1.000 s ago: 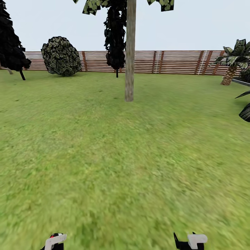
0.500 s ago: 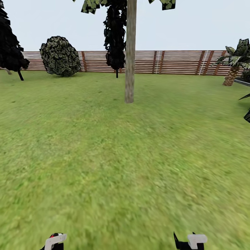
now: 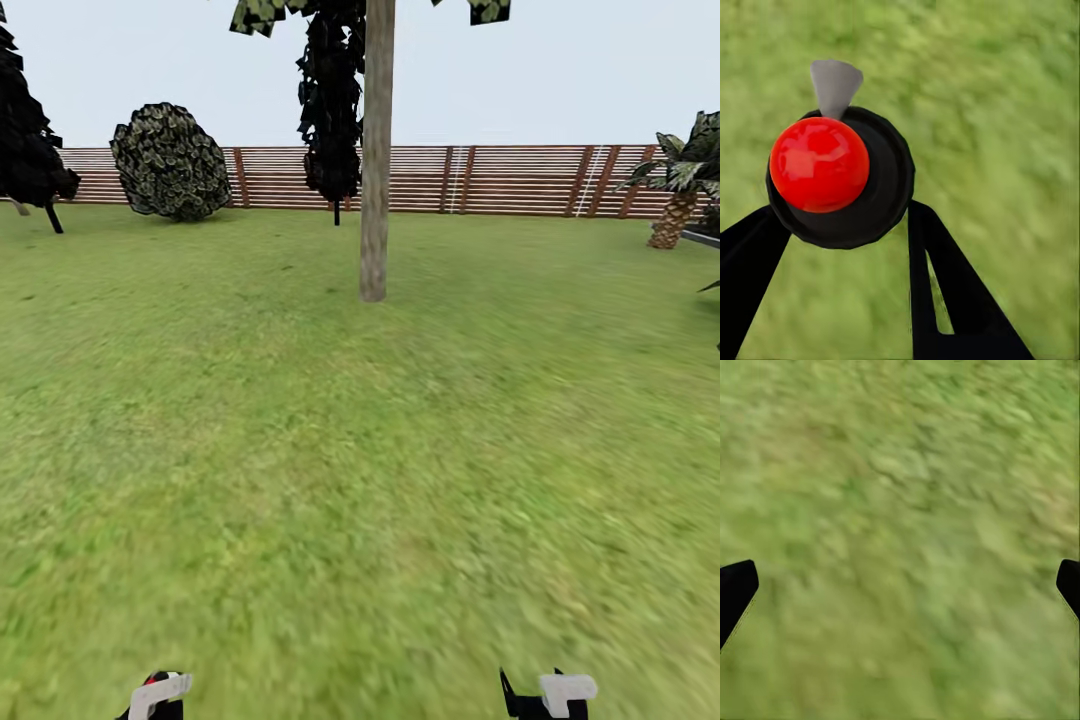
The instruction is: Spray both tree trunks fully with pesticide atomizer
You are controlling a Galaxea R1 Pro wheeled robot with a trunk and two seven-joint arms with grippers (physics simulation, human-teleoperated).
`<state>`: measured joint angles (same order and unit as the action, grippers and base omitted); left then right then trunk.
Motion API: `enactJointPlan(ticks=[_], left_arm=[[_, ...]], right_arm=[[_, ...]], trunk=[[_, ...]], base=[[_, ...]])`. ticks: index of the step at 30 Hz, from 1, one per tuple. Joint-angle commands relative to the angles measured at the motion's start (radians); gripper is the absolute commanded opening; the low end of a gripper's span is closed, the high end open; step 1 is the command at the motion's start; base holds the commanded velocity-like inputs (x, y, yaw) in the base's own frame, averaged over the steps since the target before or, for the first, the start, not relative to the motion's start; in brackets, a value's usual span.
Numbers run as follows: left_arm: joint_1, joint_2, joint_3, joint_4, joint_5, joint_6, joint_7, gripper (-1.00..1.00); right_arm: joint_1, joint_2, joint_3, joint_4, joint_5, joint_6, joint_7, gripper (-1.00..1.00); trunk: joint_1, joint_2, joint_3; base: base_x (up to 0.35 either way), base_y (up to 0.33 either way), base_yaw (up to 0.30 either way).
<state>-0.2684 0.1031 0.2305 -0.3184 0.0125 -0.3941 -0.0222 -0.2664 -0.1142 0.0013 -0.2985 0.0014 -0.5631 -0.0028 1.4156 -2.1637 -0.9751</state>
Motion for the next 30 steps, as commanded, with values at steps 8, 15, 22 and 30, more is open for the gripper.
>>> enactJointPlan(ticks=[8,15,22,30], left_arm=[[0.0,0.0,0.003,0.001,0.001,-0.003,-0.002,-1.0],[-0.001,0.0,0.003,0.001,0.001,-0.003,-0.002,-1.0],[-0.001,0.0,0.003,0.001,0.001,-0.003,-0.002,-1.0],[0.0,0.0,0.003,0.001,0.001,-0.003,-0.002,-1.0]], right_arm=[[-0.001,0.0,0.0,0.0,0.0,-0.003,0.0,1.0],[-0.001,0.0,0.0,-0.001,0.0,-0.003,0.0,1.0],[-0.001,0.0,0.0,0.0,0.0,-0.003,0.0,1.0],[-0.001,0.0,0.0,-0.001,0.0,-0.003,0.0,1.0]], trunk=[[0.0,0.0,-0.001],[0.0,0.0,-0.001],[0.0,0.0,-0.001],[0.0,0.0,-0.001]], base=[[0.338,0.0,0.0],[0.338,0.0,0.0],[0.338,0.0,0.0],[0.338,0.0,0.0]])
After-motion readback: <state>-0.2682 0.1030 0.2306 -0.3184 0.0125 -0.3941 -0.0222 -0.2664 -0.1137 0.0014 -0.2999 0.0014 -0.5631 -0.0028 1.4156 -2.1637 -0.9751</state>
